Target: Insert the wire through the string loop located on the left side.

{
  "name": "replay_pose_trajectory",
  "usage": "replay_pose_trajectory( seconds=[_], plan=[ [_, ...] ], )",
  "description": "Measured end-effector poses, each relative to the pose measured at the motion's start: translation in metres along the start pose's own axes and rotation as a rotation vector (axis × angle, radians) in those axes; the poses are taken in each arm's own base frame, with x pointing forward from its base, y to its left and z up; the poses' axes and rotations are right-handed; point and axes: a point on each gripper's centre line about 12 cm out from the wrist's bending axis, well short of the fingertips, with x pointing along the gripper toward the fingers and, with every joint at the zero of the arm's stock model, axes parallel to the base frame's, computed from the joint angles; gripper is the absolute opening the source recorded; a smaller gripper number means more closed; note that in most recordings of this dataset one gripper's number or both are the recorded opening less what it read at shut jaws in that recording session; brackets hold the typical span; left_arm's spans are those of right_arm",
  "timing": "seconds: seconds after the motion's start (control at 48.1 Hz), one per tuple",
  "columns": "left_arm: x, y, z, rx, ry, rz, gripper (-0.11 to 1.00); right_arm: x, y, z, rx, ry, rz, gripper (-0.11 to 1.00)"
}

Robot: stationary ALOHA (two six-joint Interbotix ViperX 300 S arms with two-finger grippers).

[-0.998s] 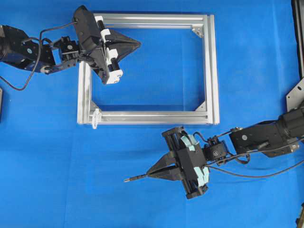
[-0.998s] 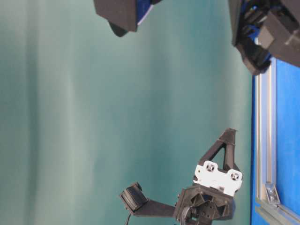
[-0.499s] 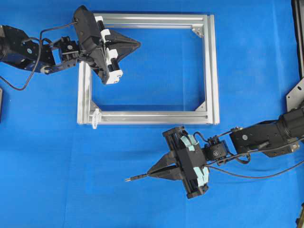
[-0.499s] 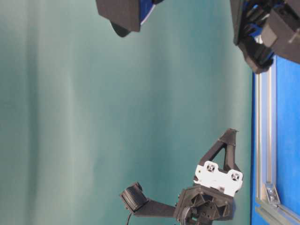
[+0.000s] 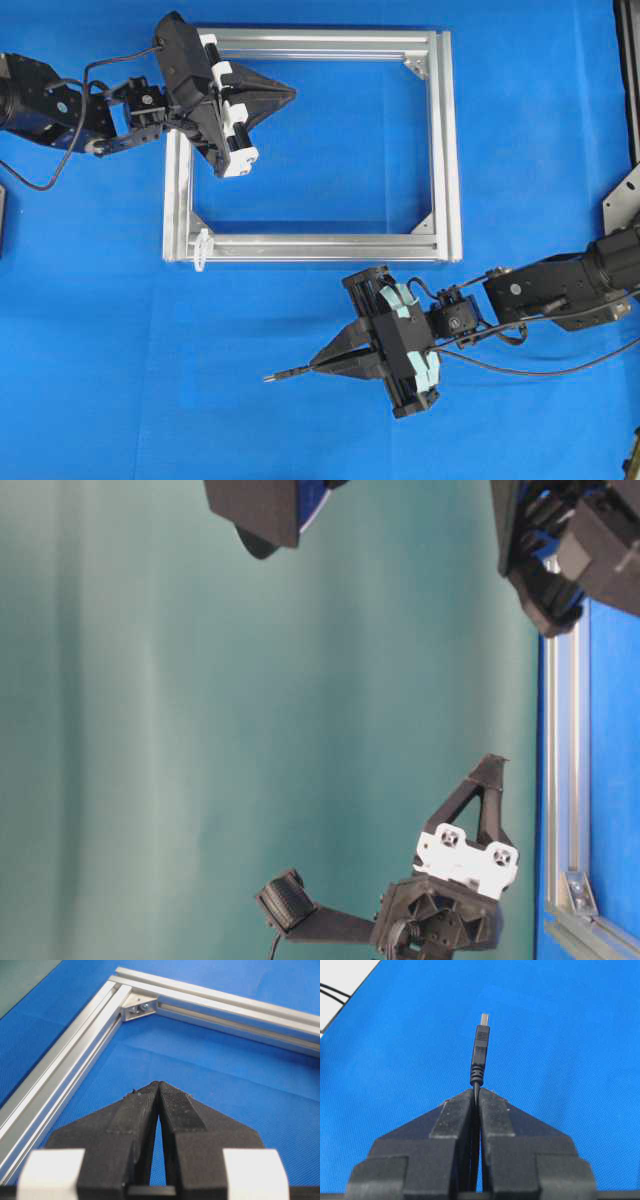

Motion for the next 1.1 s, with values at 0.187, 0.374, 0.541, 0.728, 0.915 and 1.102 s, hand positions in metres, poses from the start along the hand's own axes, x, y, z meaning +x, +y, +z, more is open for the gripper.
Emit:
replay_pose_trajectory(
  seconds=[0.187, 0.374, 0.541, 0.728, 0.915, 1.102],
  plan=[
    [0.000, 0.001, 0.000, 0.000, 0.000, 0.001, 0.00, 0.000, 0.000, 0.000, 0.000, 0.000, 0.000, 0.00],
    [0.000, 0.001, 0.000, 0.000, 0.001, 0.002, 0.00, 0.000, 0.000, 0.000, 0.000, 0.000, 0.000, 0.00],
    [-0.001, 0.001, -0.001, -0.002, 0.003, 0.002, 0.00, 0.000, 0.000, 0.000, 0.000, 0.000, 0.000, 0.00],
    [-0.001, 0.001, -0.002, -0.003, 0.005, 0.002, 0.00, 0.000, -0.001, 0.000, -0.004, 0.001, -0.002, 0.00],
    [-0.001, 0.001, -0.002, -0.003, 0.005, 0.002, 0.00, -0.002, -0.013, -0.002, 0.005, 0.007, -0.029, 0.00],
    [-0.001, 0.001, -0.002, -0.003, 0.006, 0.002, 0.00, -0.009, -0.042, -0.003, 0.023, -0.001, -0.097, 0.00]
  ],
)
